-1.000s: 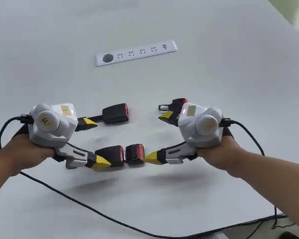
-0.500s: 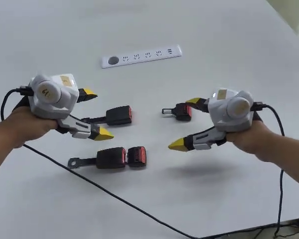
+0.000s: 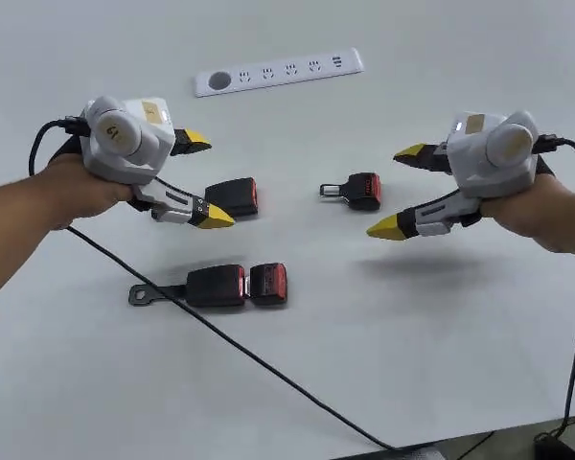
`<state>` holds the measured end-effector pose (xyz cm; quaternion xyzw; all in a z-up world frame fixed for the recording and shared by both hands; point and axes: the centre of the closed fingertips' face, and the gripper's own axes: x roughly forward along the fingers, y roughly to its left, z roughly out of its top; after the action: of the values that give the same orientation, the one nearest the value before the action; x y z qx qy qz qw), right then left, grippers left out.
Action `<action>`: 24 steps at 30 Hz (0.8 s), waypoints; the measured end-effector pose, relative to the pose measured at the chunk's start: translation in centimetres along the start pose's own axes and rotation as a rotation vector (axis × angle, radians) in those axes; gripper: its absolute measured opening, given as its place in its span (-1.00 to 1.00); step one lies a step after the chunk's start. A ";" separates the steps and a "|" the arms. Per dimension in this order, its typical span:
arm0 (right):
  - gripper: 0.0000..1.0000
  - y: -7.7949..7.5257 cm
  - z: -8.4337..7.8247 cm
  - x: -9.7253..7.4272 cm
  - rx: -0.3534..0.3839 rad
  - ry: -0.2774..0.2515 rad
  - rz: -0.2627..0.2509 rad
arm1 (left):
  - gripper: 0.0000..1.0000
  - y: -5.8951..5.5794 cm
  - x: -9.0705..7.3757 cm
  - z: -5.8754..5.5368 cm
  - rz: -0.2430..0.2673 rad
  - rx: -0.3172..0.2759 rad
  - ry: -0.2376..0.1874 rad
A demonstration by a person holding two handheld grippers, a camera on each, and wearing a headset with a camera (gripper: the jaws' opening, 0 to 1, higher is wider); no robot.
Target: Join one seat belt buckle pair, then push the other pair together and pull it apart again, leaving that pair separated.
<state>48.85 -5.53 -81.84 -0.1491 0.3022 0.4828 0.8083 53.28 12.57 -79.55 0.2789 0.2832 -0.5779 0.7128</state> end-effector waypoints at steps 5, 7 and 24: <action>0.38 -0.3 -0.6 1.2 -0.005 0.015 0.018 | 0.38 0.0 2.1 -1.8 -0.046 0.031 0.047; 0.36 -0.6 -0.6 1.5 -0.008 0.016 0.022 | 0.38 0.1 2.5 -2.3 -0.055 0.051 0.055; 0.02 -1.0 -1.5 3.4 -0.100 0.088 0.116 | 0.02 -1.2 4.4 -3.9 -0.184 0.098 0.113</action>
<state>50.42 -4.47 -85.20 -0.1924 0.3210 0.5360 0.7567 52.55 12.23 -85.46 0.3184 0.3188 -0.6374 0.6251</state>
